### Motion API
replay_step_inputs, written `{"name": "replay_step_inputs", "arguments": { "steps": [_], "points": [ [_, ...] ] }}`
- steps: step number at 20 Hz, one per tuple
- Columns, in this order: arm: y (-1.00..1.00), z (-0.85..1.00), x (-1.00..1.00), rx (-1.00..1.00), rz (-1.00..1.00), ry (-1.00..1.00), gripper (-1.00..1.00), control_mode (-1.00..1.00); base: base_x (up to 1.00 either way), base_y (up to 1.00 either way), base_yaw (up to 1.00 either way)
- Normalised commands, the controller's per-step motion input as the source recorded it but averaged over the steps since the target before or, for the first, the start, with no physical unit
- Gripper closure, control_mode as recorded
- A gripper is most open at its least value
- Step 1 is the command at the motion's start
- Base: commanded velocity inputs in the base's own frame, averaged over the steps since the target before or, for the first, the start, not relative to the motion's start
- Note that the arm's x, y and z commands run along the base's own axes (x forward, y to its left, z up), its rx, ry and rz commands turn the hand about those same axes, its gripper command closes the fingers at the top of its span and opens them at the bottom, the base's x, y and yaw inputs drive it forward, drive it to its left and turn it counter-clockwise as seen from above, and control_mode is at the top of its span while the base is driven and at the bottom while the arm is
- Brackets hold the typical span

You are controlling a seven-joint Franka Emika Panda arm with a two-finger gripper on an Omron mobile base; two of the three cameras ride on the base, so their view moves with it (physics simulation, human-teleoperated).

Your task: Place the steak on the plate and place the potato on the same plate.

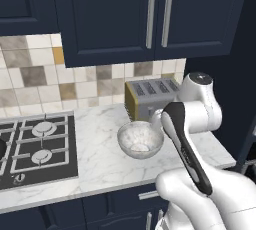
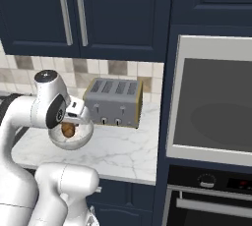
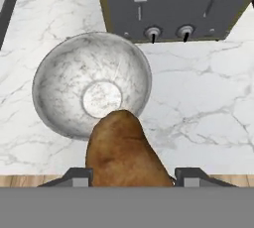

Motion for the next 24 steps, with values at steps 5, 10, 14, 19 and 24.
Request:
{"name": "replay_step_inputs", "arguments": {
  "steps": [5,10,14,19,24],
  "points": [
    [-0.06,0.14,-0.26,0.00,-0.04,0.00,1.00,1.00,-0.53,0.00,-0.09],
    [0.00,0.00,0.00,0.00,0.00,0.00,1.00,1.00,-0.67,0.75,-0.11],
    [0.00,0.00,0.00,0.00,0.00,0.00,1.00,1.00,-0.27,1.00,0.00],
    [0.00,0.00,0.00,0.00,0.00,0.00,1.00,1.00,-0.01,1.00,0.04],
    [0.00,0.00,0.00,0.00,0.00,0.00,1.00,1.00,0.01,1.00,0.05]
  ]
}}
